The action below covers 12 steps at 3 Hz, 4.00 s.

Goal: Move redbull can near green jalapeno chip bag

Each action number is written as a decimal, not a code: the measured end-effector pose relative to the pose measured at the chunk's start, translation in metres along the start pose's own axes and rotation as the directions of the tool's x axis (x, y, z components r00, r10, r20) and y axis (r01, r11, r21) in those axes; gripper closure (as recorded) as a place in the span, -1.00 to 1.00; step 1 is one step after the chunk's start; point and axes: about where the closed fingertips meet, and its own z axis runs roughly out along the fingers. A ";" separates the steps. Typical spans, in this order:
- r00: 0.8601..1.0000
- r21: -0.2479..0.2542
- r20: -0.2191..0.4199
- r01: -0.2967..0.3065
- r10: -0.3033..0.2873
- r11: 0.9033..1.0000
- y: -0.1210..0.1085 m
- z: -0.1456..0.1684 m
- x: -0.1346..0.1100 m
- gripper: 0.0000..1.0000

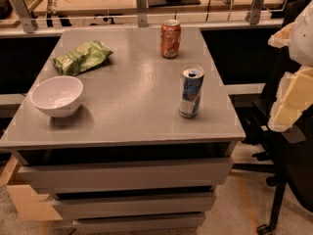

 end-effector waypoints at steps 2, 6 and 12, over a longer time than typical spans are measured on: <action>0.997 -0.013 0.070 -0.043 0.044 0.999 -0.002 0.017 -0.016 -1.00; 0.868 -0.141 0.444 -0.178 0.223 0.974 -0.012 0.089 -0.109 -1.00; 0.804 -0.146 0.562 -0.133 0.192 0.980 -0.028 0.108 -0.149 0.69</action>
Offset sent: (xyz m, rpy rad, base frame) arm 0.0284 0.0407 -0.0339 0.2077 0.0150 -0.0459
